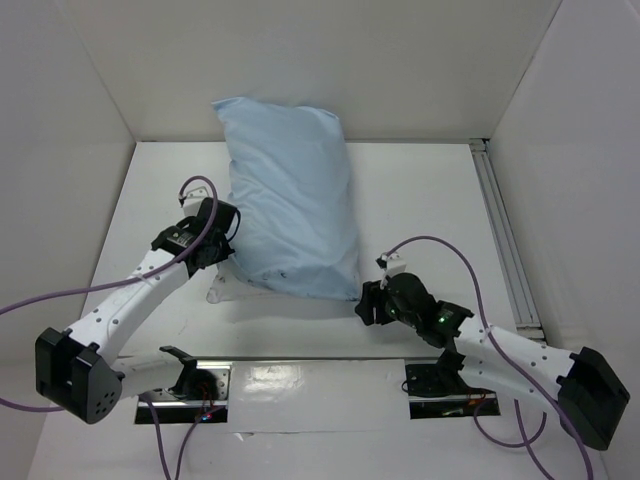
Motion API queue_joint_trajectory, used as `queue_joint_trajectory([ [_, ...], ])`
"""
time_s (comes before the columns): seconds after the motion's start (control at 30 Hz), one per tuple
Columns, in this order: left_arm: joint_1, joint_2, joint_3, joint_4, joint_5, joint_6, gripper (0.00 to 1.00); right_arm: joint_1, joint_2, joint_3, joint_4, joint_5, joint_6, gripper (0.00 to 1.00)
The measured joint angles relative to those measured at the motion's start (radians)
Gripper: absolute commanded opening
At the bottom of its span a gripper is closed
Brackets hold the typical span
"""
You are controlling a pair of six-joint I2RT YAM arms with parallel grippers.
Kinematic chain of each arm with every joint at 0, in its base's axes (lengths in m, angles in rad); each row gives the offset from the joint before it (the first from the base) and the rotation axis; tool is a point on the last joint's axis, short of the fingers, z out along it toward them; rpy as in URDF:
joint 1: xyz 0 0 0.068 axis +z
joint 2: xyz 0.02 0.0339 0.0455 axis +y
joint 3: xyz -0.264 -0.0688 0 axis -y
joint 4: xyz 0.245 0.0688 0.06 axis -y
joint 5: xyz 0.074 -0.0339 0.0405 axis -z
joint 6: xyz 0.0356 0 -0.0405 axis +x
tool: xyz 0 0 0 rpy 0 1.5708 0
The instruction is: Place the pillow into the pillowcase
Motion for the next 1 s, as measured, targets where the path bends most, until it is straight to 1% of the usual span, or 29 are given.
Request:
queue_joint_trajectory([
  [0.2, 0.0, 0.003, 0.0, 0.002, 0.0, 0.0, 0.0, 0.0, 0.07, 0.0, 0.122, 0.037, -0.011, 0.63],
  [0.37, 0.0, 0.005, 0.0, 0.003, 0.0, 0.0, 0.0, 0.001, 0.117, 0.0, 0.222, 0.072, -0.003, 0.52],
  [0.43, 0.0, 0.006, 0.0, 0.003, 0.002, 0.0, 0.0, 0.002, 0.128, 0.0, 0.249, 0.083, 0.0, 0.45],
  [0.47, 0.0, 0.008, 0.0, 0.005, 0.003, 0.0, 0.0, 0.002, 0.132, 0.0, 0.258, 0.087, 0.0, 0.45],
  [0.53, 0.0, 0.011, 0.0, 0.009, 0.007, 0.0, 0.0, 0.003, 0.137, 0.0, 0.262, 0.094, 0.004, 0.38],
  [0.57, 0.0, 0.011, 0.0, 0.011, 0.008, 0.0, 0.0, 0.006, 0.137, 0.0, 0.264, 0.101, 0.005, 0.3],
  [0.63, 0.0, 0.011, 0.0, 0.015, 0.01, 0.0, 0.0, 0.014, 0.137, 0.0, 0.267, 0.119, 0.009, 0.21],
  [0.67, 0.0, 0.011, 0.0, 0.018, 0.01, 0.0, 0.0, 0.021, 0.137, 0.0, 0.267, 0.134, 0.014, 0.14],
  [0.77, 0.0, 0.011, 0.0, 0.019, 0.012, 0.002, 0.0, 0.046, 0.137, 0.0, 0.261, 0.178, 0.03, 0.0],
  [1.0, 0.0, 0.011, 0.0, 0.024, 0.018, 0.002, 0.0, 0.063, 0.11, 0.0, 0.231, 0.257, 0.062, 0.0],
])
